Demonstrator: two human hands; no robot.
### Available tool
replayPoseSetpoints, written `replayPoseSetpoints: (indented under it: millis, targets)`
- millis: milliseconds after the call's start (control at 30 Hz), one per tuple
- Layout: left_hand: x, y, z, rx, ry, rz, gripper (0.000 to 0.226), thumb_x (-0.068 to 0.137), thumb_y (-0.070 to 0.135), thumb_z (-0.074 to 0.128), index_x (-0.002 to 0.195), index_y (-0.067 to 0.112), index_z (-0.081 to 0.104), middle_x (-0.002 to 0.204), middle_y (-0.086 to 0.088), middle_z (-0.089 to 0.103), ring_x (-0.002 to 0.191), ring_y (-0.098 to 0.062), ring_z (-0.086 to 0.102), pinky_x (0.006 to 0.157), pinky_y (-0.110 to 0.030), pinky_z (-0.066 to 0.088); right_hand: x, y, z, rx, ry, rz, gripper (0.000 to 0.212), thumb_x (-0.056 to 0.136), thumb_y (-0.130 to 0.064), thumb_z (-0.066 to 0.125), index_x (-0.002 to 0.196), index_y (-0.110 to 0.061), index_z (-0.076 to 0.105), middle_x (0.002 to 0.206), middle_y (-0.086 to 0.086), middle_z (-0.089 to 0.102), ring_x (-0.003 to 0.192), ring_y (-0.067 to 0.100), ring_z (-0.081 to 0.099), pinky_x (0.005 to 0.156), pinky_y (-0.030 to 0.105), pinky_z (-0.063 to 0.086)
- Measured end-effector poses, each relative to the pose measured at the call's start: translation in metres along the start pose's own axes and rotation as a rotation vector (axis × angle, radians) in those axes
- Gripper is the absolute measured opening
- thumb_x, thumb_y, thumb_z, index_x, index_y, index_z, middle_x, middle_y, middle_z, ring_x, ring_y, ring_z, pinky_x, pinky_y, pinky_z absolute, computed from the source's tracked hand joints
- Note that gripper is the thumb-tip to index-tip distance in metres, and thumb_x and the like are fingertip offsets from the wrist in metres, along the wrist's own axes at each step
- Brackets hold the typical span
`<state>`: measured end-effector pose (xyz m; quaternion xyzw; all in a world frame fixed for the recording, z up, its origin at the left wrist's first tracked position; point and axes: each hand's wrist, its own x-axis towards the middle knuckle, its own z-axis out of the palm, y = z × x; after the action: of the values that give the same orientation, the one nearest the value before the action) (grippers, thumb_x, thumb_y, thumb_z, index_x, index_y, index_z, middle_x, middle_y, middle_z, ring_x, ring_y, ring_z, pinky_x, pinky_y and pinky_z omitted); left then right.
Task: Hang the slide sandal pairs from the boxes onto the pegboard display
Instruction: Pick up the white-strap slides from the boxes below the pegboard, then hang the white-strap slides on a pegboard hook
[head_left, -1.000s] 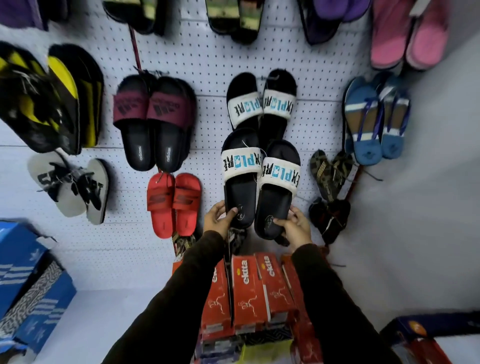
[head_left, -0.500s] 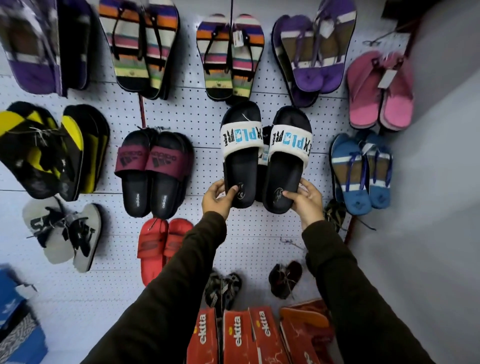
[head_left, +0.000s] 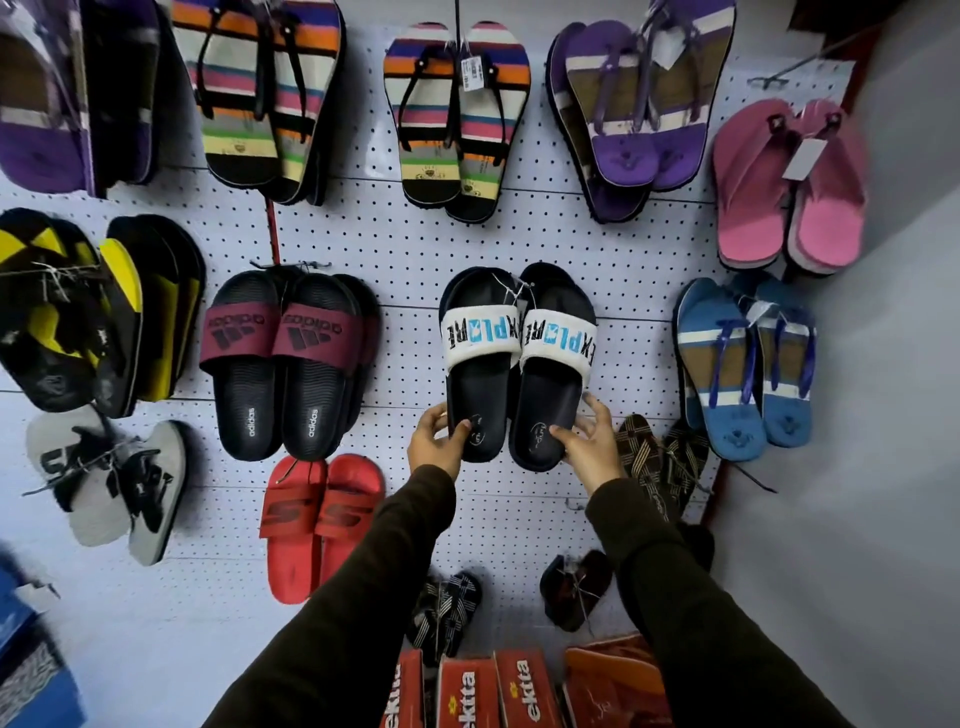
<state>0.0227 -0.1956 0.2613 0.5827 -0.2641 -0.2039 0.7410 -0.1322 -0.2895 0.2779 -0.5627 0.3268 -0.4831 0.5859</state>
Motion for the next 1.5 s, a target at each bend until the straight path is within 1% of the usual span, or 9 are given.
replayPoseSetpoints:
  millis: [133, 233, 400, 667, 800, 933, 1267, 1400, 1500]
  targets:
    - [0.006, 0.004, 0.011, 0.326, 0.074, 0.548, 0.054, 0.097, 0.025, 0.047, 0.148, 0.018, 0.031, 0.156, -0.004, 0.028, 0.144, -0.018, 0.029, 0.119, -0.033, 0.025, 0.013, 0.008, 0.009, -0.374, 0.076, -0.465, 0.066, 0.102, -0.026, 0.048, 0.159, -0.025, 0.016, 0.167, -0.002, 0.015, 0.153, 0.009, 0.019, 0.124, 0.038, 0.027]
    - [0.022, 0.018, 0.025, 0.612, -0.02, 0.822, 0.054, 0.099, 0.036, 0.034, 0.151, 0.03, 0.021, 0.163, 0.007, 0.011, 0.152, -0.016, 0.007, 0.124, -0.032, 0.013, 0.036, 0.008, 0.012, -0.743, 0.034, -0.727, 0.062, 0.104, -0.039, 0.034, 0.16, -0.032, 0.007, 0.17, -0.01, -0.004, 0.158, 0.011, -0.002, 0.126, 0.035, 0.017]
    - [0.053, 0.025, 0.037, 0.982, -0.152, 0.745, 0.064, 0.097, 0.044, 0.03, 0.155, 0.029, 0.005, 0.165, 0.002, -0.007, 0.152, -0.023, -0.011, 0.125, -0.043, 0.011, 0.07, 0.007, 0.011, -1.001, -0.045, -0.758, 0.064, 0.103, -0.045, 0.029, 0.161, -0.028, 0.007, 0.167, -0.014, -0.017, 0.158, 0.021, -0.012, 0.127, 0.047, 0.02]
    - [0.061, 0.034, 0.026, 1.041, -0.205, 0.716, 0.065, 0.096, 0.048, 0.029, 0.154, 0.031, 0.007, 0.165, 0.004, -0.003, 0.153, -0.024, -0.004, 0.125, -0.042, 0.009, 0.066, 0.002, 0.018, -0.969, -0.042, -0.698, 0.065, 0.103, -0.043, 0.034, 0.161, -0.023, 0.012, 0.17, -0.006, -0.004, 0.158, 0.021, -0.006, 0.127, 0.044, 0.019]
    - [0.052, 0.039, 0.003, 1.023, -0.107, 0.698, 0.063, 0.096, 0.045, 0.028, 0.154, 0.028, 0.012, 0.165, 0.003, 0.009, 0.152, -0.024, 0.01, 0.124, -0.046, 0.014, 0.047, -0.002, 0.036, -0.896, 0.05, -0.697, 0.062, 0.103, -0.041, 0.035, 0.159, -0.019, 0.022, 0.169, 0.003, 0.007, 0.158, 0.026, 0.002, 0.126, 0.051, 0.018]
    - [0.054, 0.049, -0.04, 1.039, 0.046, 0.752, 0.061, 0.096, 0.043, 0.029, 0.153, 0.024, 0.018, 0.164, 0.004, 0.016, 0.152, -0.023, 0.01, 0.125, -0.044, 0.006, 0.029, -0.007, 0.072, -0.833, 0.083, -0.767, 0.06, 0.103, -0.042, 0.034, 0.157, -0.017, 0.027, 0.168, 0.004, 0.012, 0.158, 0.025, 0.002, 0.127, 0.051, 0.013]
    - [0.082, 0.073, -0.201, 1.017, 0.262, 0.756, 0.056, 0.096, 0.035, 0.034, 0.149, 0.019, 0.031, 0.161, -0.002, 0.024, 0.152, -0.026, 0.013, 0.124, -0.048, 0.008, -0.016, 0.003, 0.234, -0.742, -0.203, -0.932, 0.056, 0.103, -0.04, 0.036, 0.154, -0.017, 0.036, 0.167, 0.002, 0.019, 0.158, 0.024, 0.01, 0.126, 0.045, 0.02]
    - [0.098, 0.069, -0.248, 1.07, 0.175, 0.673, 0.054, 0.099, 0.034, 0.033, 0.151, 0.016, 0.029, 0.161, -0.007, 0.023, 0.15, -0.028, 0.017, 0.124, -0.042, 0.012, -0.025, 0.022, 0.281, -0.929, -0.304, -0.943, 0.059, 0.103, -0.04, 0.036, 0.157, -0.016, 0.032, 0.168, 0.001, 0.018, 0.159, 0.023, 0.005, 0.127, 0.048, 0.016]
    - [0.113, 0.063, -0.262, 1.097, 0.028, 0.609, 0.059, 0.1, 0.035, 0.035, 0.154, 0.02, 0.018, 0.164, -0.006, 0.008, 0.152, -0.027, 0.005, 0.125, -0.04, 0.008, -0.019, 0.031, 0.295, -1.035, -0.298, -0.912, 0.064, 0.101, -0.042, 0.036, 0.159, -0.016, 0.025, 0.169, 0.001, 0.014, 0.159, 0.025, 0.001, 0.128, 0.048, 0.013]
